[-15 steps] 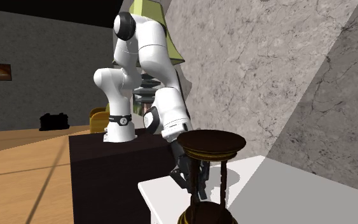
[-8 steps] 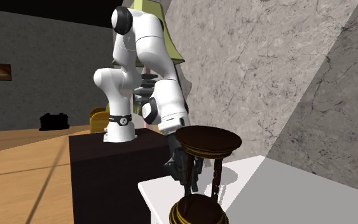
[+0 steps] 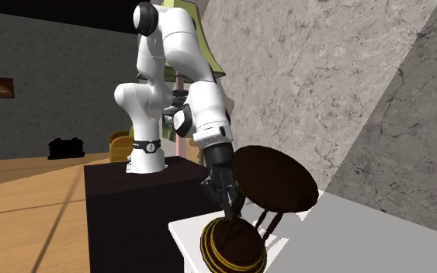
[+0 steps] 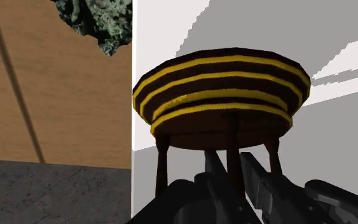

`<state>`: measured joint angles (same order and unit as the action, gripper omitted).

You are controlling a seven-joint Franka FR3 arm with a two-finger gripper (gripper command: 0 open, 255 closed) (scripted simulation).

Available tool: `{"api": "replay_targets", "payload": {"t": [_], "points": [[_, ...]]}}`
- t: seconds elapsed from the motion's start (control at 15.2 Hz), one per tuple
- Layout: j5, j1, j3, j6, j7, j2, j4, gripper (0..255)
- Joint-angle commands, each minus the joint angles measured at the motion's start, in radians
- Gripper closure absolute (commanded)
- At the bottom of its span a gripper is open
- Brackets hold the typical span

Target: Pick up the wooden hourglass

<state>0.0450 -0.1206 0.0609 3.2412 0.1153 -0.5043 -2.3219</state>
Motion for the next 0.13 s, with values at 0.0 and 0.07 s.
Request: {"api": "replay_targets", "payload": {"t": [0.0,0.07], "points": [[0.001,0.001,0.000,-0.011,-0.001,0.020,-0.009,255],[0.001,0.001,0.000,-0.011,-0.001,0.020,-0.008,255]]}}
